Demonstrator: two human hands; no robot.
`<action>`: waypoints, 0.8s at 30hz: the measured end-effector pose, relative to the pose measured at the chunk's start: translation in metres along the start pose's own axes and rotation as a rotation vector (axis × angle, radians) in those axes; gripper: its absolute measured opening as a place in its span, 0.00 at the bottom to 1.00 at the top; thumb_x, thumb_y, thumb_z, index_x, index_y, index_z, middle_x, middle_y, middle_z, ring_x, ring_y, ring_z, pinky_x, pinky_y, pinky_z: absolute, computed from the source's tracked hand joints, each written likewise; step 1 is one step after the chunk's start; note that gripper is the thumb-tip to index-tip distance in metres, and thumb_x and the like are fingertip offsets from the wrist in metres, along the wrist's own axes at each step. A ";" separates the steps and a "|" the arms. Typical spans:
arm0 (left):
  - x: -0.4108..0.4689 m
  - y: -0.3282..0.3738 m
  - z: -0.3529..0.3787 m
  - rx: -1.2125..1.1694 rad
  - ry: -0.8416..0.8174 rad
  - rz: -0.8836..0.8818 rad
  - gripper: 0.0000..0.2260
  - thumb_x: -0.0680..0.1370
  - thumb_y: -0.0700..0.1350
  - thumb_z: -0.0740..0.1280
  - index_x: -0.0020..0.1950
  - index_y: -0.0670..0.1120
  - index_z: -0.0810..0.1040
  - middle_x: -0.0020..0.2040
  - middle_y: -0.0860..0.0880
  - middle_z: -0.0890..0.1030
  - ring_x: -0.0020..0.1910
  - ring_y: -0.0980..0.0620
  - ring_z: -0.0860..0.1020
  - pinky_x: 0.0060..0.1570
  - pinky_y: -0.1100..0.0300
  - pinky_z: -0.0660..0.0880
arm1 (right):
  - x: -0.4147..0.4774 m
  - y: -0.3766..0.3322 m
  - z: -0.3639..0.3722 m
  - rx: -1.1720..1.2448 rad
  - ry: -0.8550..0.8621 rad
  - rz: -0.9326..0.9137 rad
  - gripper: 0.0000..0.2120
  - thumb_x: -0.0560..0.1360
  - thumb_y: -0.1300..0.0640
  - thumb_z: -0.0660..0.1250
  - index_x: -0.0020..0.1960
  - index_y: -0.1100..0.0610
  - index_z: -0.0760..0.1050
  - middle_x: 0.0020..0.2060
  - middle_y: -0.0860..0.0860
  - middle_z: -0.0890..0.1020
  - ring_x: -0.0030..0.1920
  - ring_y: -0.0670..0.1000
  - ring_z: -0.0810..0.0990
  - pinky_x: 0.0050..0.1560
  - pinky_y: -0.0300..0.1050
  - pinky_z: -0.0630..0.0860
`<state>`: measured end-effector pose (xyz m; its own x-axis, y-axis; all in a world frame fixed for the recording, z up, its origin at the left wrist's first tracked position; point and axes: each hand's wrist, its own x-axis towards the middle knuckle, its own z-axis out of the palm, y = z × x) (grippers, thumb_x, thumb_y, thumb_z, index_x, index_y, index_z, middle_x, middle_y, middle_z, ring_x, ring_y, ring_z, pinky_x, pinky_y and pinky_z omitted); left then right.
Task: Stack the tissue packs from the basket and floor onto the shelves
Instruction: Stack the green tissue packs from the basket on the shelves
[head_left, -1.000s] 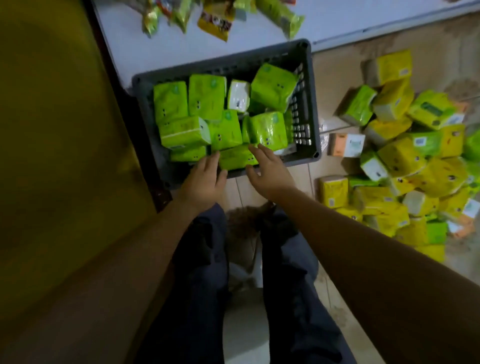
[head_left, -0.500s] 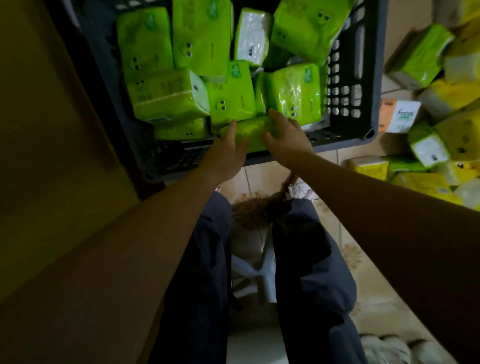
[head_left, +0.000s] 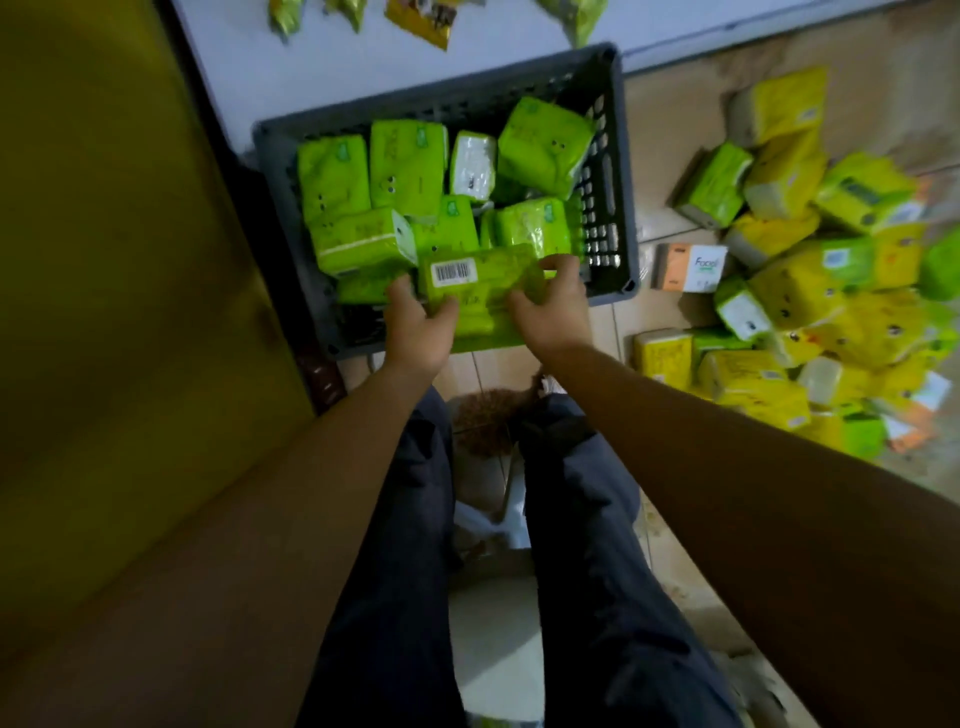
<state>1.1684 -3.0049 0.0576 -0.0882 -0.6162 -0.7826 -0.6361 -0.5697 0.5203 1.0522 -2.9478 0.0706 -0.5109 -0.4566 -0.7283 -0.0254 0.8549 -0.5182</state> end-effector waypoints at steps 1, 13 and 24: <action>-0.015 0.013 -0.008 0.001 0.003 -0.001 0.16 0.79 0.39 0.62 0.67 0.40 0.67 0.49 0.50 0.73 0.48 0.51 0.72 0.45 0.61 0.69 | -0.014 -0.012 -0.011 0.022 -0.018 -0.004 0.27 0.75 0.58 0.65 0.70 0.63 0.58 0.66 0.60 0.66 0.64 0.57 0.69 0.57 0.44 0.68; -0.213 0.212 -0.108 -0.156 0.099 0.403 0.16 0.78 0.32 0.58 0.64 0.40 0.73 0.55 0.46 0.78 0.48 0.52 0.75 0.46 0.64 0.72 | -0.186 -0.185 -0.162 0.268 0.030 -0.351 0.14 0.76 0.60 0.64 0.61 0.58 0.69 0.48 0.54 0.77 0.50 0.55 0.76 0.52 0.51 0.75; -0.315 0.356 -0.188 -0.527 0.340 0.656 0.07 0.81 0.49 0.55 0.43 0.55 0.68 0.44 0.53 0.73 0.48 0.47 0.73 0.49 0.49 0.71 | -0.275 -0.339 -0.266 0.219 0.082 -0.843 0.27 0.75 0.49 0.66 0.69 0.55 0.61 0.58 0.55 0.74 0.55 0.54 0.75 0.56 0.50 0.73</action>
<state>1.1134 -3.1155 0.5536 -0.0245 -0.9844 -0.1742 -0.0973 -0.1711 0.9804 0.9732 -3.0465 0.5658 -0.4570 -0.8888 -0.0337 -0.2612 0.1703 -0.9501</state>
